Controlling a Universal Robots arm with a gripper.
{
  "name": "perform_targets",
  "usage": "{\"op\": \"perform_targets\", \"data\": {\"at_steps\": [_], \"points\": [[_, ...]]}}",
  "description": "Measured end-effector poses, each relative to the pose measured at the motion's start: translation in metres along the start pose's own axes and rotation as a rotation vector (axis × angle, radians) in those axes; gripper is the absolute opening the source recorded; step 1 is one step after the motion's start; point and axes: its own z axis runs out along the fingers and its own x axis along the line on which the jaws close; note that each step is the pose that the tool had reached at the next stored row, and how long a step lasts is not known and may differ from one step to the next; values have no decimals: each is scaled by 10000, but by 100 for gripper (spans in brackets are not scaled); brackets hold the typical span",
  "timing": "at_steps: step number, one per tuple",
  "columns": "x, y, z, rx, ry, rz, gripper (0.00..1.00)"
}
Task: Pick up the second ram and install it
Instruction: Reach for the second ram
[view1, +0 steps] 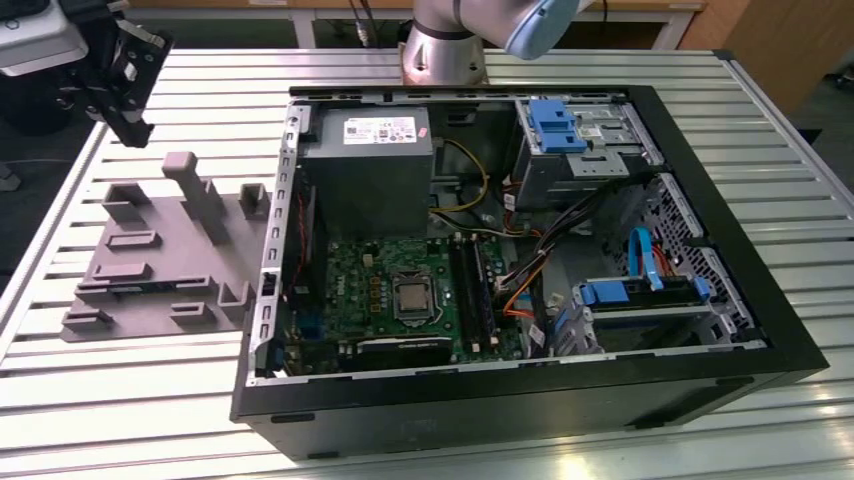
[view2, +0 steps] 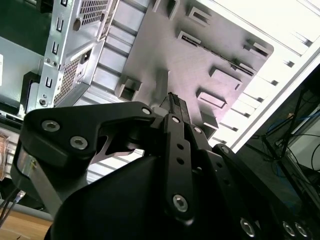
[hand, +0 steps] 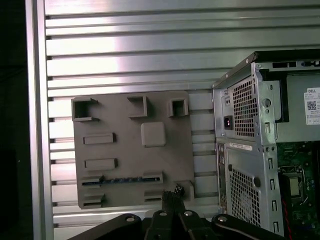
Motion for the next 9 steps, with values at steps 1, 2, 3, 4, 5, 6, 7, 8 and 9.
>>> {"op": "perform_targets", "data": {"at_steps": [1,2,3,4,5,6,7,8,9], "points": [[1,0,0,0,0,0,11],[8,-1,0,1,0,1,11],[14,-2,0,0,-1,1,11],[22,-4,-1,0,-1,0,11],[32,-7,-1,1,0,0,11],[44,-10,-1,0,-1,0,11],[58,-14,-1,0,-1,0,11],[71,-17,-2,0,-1,0,11],[83,-21,-3,0,0,0,11]]}}
